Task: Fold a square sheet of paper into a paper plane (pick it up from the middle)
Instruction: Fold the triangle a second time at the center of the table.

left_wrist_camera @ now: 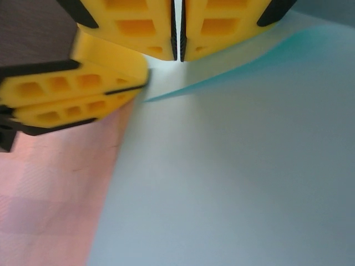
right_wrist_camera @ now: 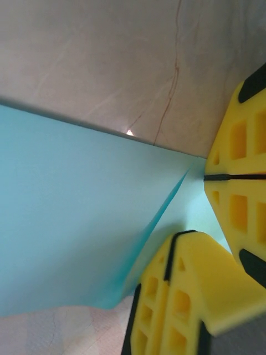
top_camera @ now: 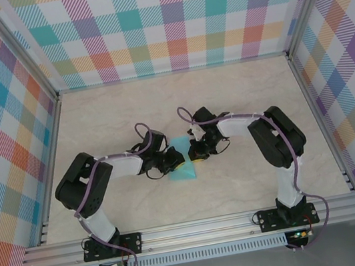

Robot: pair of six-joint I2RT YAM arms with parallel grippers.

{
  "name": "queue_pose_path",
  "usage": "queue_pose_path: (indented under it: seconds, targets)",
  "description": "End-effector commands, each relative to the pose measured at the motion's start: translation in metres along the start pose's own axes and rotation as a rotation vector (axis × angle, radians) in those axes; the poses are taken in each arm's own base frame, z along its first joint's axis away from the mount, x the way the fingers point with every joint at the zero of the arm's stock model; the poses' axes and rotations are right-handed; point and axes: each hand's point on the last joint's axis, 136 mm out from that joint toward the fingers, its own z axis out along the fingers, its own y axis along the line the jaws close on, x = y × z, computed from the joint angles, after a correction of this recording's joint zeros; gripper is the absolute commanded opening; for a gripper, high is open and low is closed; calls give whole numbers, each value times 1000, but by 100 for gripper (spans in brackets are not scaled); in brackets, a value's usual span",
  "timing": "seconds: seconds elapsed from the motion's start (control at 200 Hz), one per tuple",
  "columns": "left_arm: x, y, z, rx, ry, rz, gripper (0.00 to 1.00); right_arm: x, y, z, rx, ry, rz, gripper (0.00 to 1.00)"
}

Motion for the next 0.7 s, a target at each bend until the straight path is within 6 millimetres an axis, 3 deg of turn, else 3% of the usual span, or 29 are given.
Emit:
queue_pose_path:
  seconds: [0.0,0.245,0.47,0.595,0.695]
  targets:
    - [0,23,-1,-85,-8,6,12,12,-36,16,145,45,20,8]
    - [-16,51,-15,-115,-46,-48,12,17,-56,17,245,61,7,7]
    - [-46,59,-41,-153,-104,-49,12,19,-63,14,281,60,-9,7]
    - [-61,40,-54,-137,-136,0,12,17,-61,14,278,56,-10,7]
    - [-59,15,-59,-42,-134,31,12,17,-59,13,272,54,-10,7]
